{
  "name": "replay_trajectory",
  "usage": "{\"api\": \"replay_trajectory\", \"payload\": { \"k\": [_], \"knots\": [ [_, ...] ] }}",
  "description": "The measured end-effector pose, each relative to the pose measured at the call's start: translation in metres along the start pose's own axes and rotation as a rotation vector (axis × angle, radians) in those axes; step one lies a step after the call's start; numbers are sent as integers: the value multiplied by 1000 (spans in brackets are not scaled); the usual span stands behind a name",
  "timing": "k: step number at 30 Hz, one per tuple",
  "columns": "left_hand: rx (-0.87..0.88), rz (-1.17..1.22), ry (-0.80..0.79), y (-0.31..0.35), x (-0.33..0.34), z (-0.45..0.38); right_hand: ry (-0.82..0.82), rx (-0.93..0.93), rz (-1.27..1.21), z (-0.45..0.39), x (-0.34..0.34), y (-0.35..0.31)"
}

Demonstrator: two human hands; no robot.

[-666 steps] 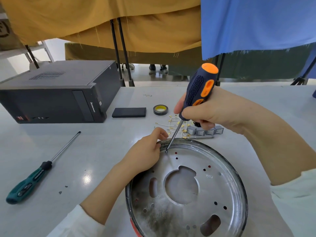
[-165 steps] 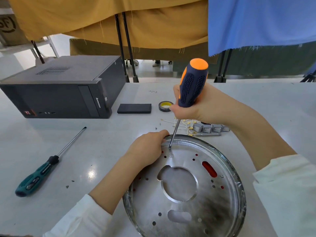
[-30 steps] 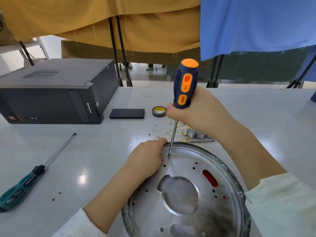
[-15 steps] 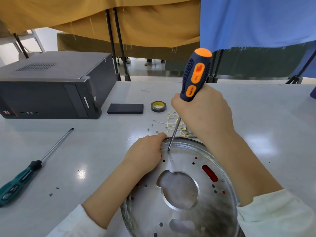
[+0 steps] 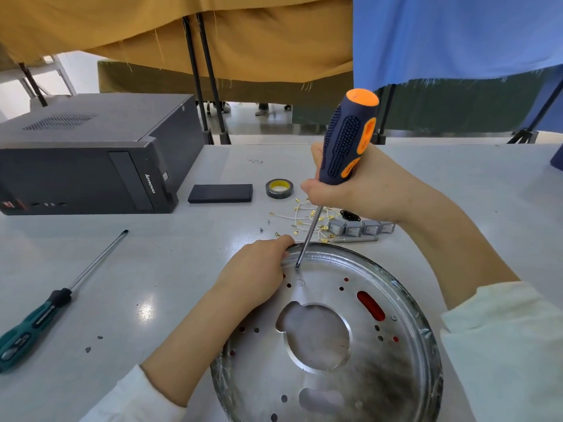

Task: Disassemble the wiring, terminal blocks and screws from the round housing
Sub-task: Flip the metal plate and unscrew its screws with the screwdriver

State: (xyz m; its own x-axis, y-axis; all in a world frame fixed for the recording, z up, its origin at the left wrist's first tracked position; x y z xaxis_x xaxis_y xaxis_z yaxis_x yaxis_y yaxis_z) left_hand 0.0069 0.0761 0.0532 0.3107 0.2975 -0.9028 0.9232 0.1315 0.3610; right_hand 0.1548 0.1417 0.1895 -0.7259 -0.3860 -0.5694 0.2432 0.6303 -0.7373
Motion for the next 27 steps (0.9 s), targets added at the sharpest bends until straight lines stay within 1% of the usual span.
{"api": "replay_trajectory", "payload": {
  "k": [2,5,7,10,13,16,19,21,25,27],
  "knots": [
    [-6,-3,7,0,1,0,104,20,70,0,5,1],
    [-4,-10,22,0,1,1,432,104,287,7,18,4],
    [-2,-4,26,-1,1,2,594,160,369,14,25,3],
    [4,0,33,0,1,3,685,188,387,17,31,3],
    [2,-5,39,1,1,3,730,160,425,16,35,2],
    [-7,-3,36,1,0,2,716,120,407,14,37,4],
    [-8,-13,18,1,1,1,637,75,283,12,36,6],
    [-9,-16,3,1,1,0,518,37,186,11,32,6],
    [4,-15,-5,1,-1,-1,129,-56,19,10,20,4],
    [4,-3,-12,1,-1,-1,58,-27,-18,7,12,8]
  ]
}}
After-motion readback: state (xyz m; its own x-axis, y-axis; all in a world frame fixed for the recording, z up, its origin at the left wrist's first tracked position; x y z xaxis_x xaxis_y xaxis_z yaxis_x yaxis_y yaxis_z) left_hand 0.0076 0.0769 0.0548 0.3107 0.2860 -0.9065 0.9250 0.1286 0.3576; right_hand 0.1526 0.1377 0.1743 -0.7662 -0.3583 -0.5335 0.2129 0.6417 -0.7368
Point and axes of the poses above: each hand's wrist, its own z-axis away from the middle knuckle, its own x-axis out of the palm, y = z × x, the point moved 1 cm from there along -z, towards the middle knuckle, and after that the axes turned 9 degrees about y, right-handed, at the moved point
